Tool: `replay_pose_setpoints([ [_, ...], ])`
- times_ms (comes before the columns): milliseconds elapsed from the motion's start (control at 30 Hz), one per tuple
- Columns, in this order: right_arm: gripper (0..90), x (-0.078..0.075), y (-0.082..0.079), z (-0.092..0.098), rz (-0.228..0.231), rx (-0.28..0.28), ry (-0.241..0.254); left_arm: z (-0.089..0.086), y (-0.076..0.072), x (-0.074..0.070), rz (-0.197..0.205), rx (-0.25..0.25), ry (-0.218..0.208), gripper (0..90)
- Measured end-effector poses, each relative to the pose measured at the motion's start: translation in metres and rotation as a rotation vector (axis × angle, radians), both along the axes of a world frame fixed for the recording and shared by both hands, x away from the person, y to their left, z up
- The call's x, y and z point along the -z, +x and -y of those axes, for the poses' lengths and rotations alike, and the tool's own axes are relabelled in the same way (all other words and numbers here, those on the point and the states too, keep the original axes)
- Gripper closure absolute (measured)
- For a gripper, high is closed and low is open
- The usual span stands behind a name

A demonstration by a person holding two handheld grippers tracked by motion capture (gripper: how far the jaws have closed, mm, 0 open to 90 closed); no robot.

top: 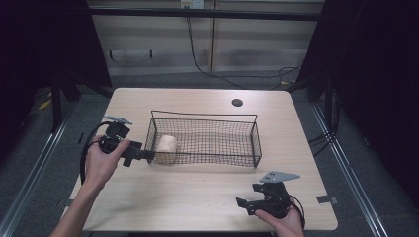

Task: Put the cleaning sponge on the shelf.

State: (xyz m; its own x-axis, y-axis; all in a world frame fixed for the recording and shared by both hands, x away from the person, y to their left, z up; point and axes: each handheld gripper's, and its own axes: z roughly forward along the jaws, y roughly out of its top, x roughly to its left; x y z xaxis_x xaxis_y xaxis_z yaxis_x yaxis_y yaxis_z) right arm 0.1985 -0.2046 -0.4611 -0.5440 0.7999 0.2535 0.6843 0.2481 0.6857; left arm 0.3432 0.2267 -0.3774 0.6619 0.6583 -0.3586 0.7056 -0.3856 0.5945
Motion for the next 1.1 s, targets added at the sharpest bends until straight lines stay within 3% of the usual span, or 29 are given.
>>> replay_pose_setpoints([
  [133, 18.2, 0.0, 0.0, 0.0, 0.001, -0.001, 0.0, -0.006, -0.007, 0.002, -0.007, 0.003, -0.012, 21.1],
  [333, 18.2, -0.001, 0.0, 0.001, 0.0, 0.005, 0.004, -0.02, -0.019, 0.01, -0.005, -0.03, -0.007, 20.2],
  [433, 18.2, 0.0, 0.001, 0.001, -0.002, 0.0, 0.004, -0.023, -0.026, 0.013, -0.007, -0.011, -0.019, 20.2],
  [533, 18.2, 0.001, 0.002, -0.001, -0.007, 0.0, -0.003, -0.024, -0.033, 0.017, 0.001, -0.024, 0.006, 20.2],
  [733, 18.2, 0.001, 0.002, -0.001, -0.002, 0.005, -0.008, -0.026, -0.043, 0.04, -0.034, -0.063, 0.02, 20.3],
  [800, 18.2, 0.001, 0.002, -0.001, 0.001, 0.002, -0.013, -0.026, -0.046, 0.046, -0.066, -0.073, 0.051, 20.4],
  [867, 18.2, 0.001, 0.002, -0.002, 0.004, -0.001, -0.018, -0.027, -0.049, 0.05, -0.047, -0.1, 0.068, 20.6],
  [1100, 18.3, 0.001, 0.002, -0.002, 0.019, 0.012, -0.028, -0.028, -0.066, 0.078, -0.079, -0.087, 0.054, 20.6],
])
